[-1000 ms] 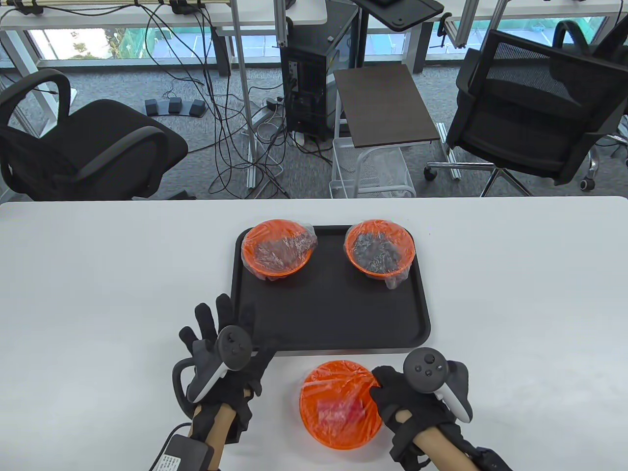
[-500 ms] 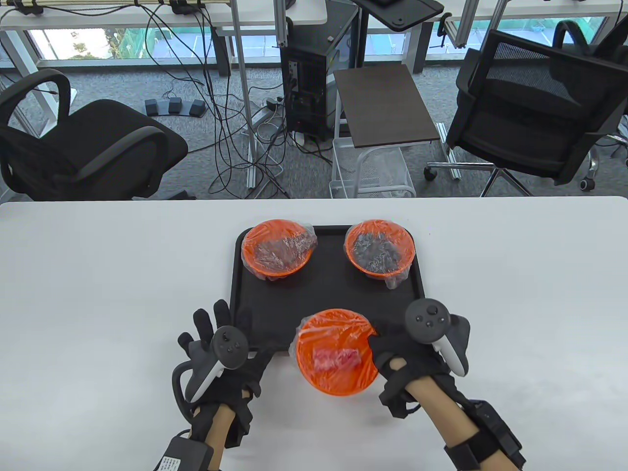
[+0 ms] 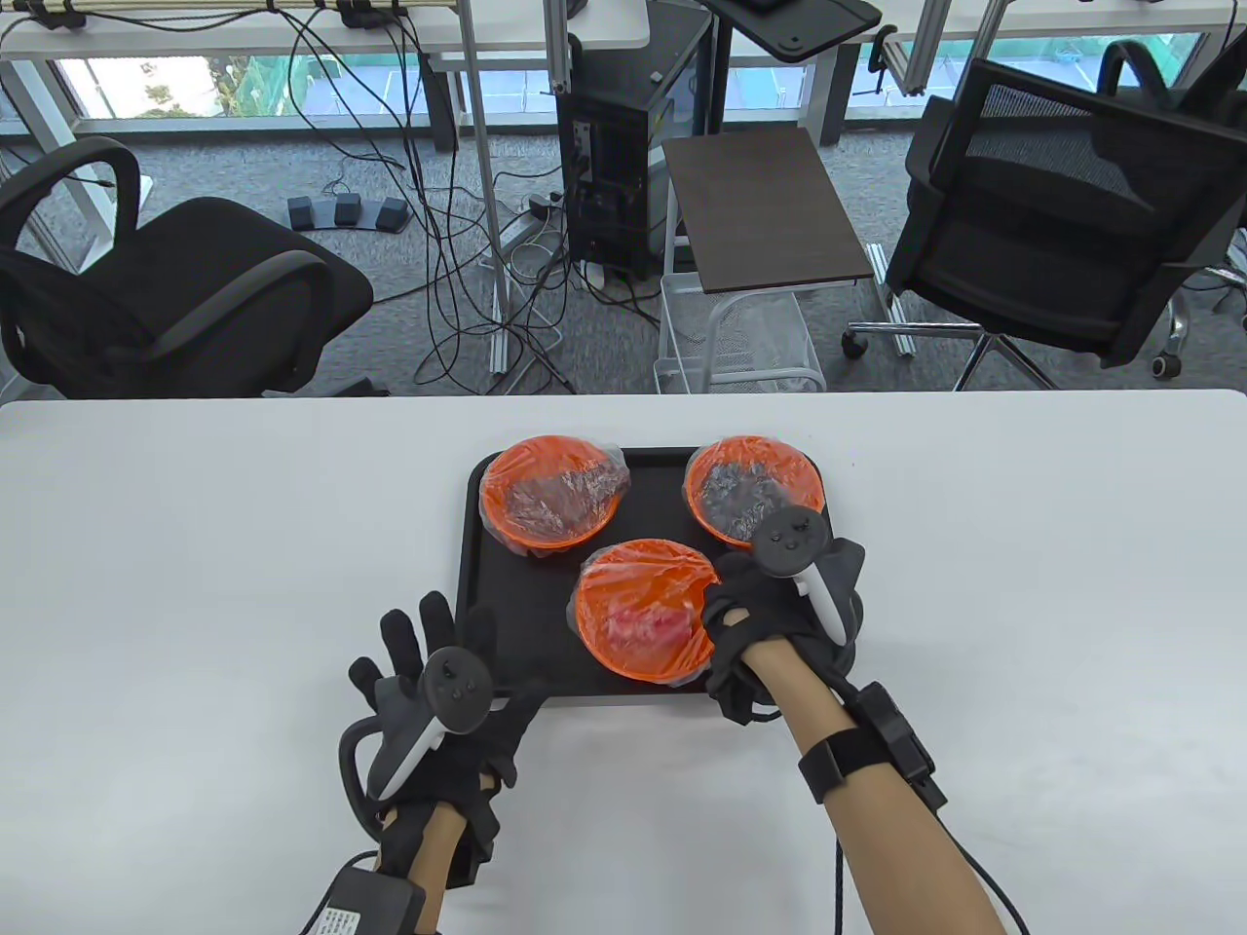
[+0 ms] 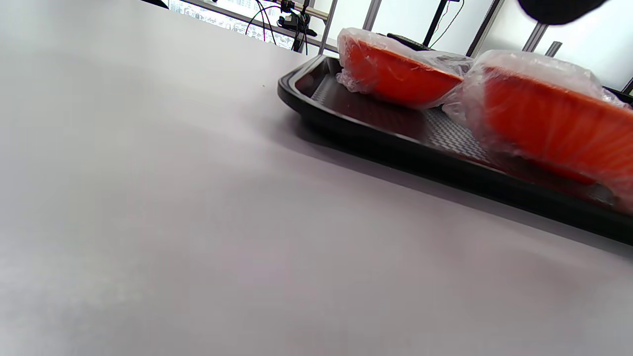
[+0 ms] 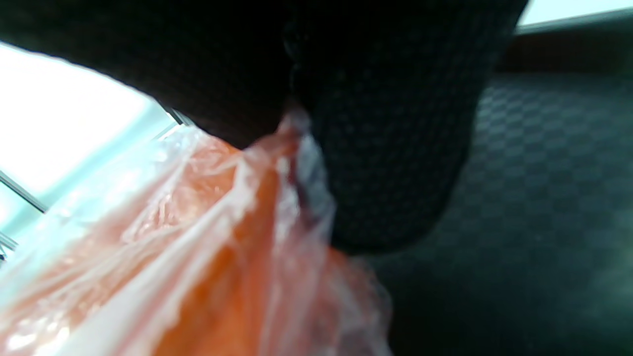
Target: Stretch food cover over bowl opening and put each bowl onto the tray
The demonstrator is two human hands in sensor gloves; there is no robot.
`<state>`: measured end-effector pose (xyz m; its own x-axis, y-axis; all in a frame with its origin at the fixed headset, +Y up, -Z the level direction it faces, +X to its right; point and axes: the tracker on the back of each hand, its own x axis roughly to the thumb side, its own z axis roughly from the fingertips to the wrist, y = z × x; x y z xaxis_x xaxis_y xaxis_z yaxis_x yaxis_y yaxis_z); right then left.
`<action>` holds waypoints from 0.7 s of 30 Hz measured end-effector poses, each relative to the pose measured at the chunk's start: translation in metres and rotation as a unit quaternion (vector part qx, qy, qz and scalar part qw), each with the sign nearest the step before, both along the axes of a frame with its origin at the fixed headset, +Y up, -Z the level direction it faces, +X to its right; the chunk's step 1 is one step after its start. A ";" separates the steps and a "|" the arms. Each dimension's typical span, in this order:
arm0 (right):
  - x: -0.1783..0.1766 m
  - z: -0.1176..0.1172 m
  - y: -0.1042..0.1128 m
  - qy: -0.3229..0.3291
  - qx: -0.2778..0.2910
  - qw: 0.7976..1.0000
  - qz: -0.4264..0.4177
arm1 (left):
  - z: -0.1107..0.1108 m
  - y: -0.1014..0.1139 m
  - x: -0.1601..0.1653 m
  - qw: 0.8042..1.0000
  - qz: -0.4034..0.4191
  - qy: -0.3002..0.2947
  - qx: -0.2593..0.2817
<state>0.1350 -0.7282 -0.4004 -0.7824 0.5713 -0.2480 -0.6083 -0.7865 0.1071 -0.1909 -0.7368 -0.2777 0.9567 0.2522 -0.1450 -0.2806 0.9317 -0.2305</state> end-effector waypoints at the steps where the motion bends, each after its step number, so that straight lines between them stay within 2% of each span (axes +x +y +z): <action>1: 0.000 -0.001 -0.002 -0.003 -0.001 1.000 0.000 | 0.000 0.000 0.000 1.000 -0.001 -0.001 0.000; 8: 0.002 -0.007 -0.012 -0.013 -0.016 1.000 -0.006 | 0.000 -0.001 0.002 1.000 -0.004 -0.004 -0.006; 13: 0.006 -0.004 -0.017 -0.022 -0.026 0.999 -0.042 | 0.000 0.000 0.001 1.000 -0.001 -0.002 -0.010; 16: 0.015 0.003 -0.008 -0.031 -0.018 0.998 -0.056 | 0.000 -0.001 0.001 1.000 0.000 -0.003 -0.011; 21: 0.034 0.026 0.036 -0.004 0.052 0.999 0.008 | 0.000 -0.001 0.003 1.000 -0.006 -0.007 -0.014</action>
